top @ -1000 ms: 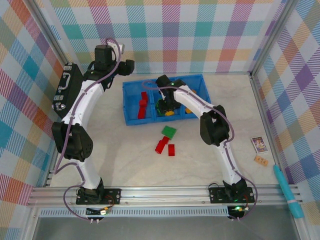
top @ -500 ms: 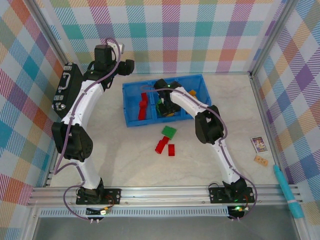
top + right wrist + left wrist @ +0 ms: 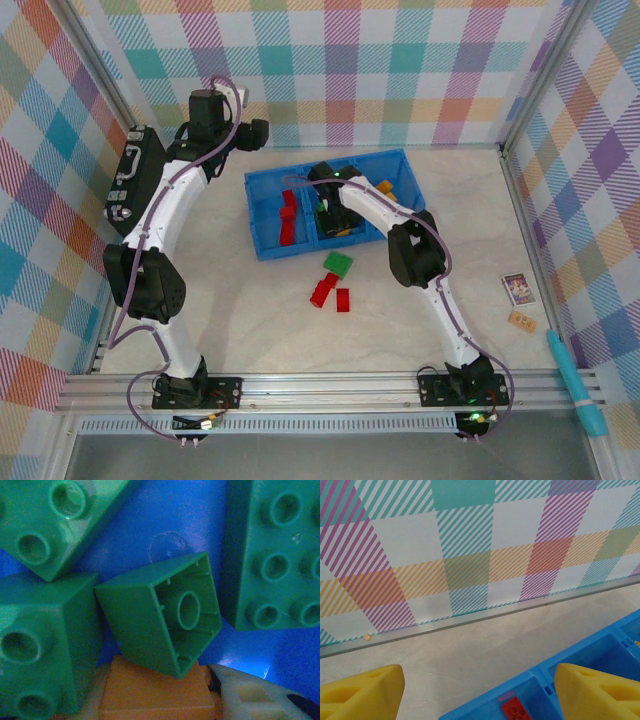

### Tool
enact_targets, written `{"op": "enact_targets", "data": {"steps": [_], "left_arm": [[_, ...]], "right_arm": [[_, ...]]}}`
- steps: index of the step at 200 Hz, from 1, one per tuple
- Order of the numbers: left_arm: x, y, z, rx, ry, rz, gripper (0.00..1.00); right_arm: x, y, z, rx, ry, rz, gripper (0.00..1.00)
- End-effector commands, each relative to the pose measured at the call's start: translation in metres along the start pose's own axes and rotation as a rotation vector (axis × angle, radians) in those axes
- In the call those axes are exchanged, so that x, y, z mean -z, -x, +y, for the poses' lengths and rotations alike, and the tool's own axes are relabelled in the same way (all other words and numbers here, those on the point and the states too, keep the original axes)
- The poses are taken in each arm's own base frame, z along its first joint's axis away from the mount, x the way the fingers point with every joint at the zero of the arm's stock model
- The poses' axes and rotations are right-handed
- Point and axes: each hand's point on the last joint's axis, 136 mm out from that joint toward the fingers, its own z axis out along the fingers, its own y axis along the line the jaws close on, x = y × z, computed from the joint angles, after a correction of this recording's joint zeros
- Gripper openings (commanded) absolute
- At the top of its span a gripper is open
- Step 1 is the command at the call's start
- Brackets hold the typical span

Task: Sort the legos into containers by color
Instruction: Pick up the lego from the container, then place the lego in the container.

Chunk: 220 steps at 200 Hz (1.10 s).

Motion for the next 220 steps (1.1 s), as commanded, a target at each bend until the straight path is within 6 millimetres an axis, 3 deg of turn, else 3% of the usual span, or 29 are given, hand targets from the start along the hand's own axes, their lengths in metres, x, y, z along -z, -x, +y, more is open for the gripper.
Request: {"op": "enact_targets", "data": {"steps": [1,63,101,127,149,180,201,220], "left_arm": [[0.021,0.019,0.000,0.003,-0.011,-0.047,0.79],[0.042,0.031,-0.003,0.013,-0.017,-0.089,0.79],[0.057,0.036,-0.006,0.010,-0.021,-0.111,0.79],[0.068,0.041,-0.007,0.009,-0.019,-0.129,0.79],[0.078,0.043,-0.008,0.012,-0.020,-0.139,0.79],[0.090,0.038,-0.007,0.016,-0.009,-0.130,0.80],[0.097,0.032,-0.008,0.029,-0.008,-0.119,0.80],[0.105,0.029,-0.011,0.046,-0.014,-0.110,0.80]], "right_arm": [[0.004,-0.007,0.003,0.010,0.006,0.017,0.39],[0.080,0.042,-0.008,-0.052,0.039,-0.238,0.38],[0.101,0.054,-0.008,-0.055,0.050,-0.298,0.38],[0.127,0.061,-0.019,-0.066,0.042,-0.366,0.38],[0.156,0.070,-0.039,-0.095,0.038,-0.447,0.38],[0.185,0.074,-0.086,-0.126,-0.025,-0.530,0.39],[0.185,0.071,-0.122,-0.164,-0.080,-0.536,0.39],[0.171,0.065,-0.149,-0.217,-0.113,-0.509,0.39]]}}
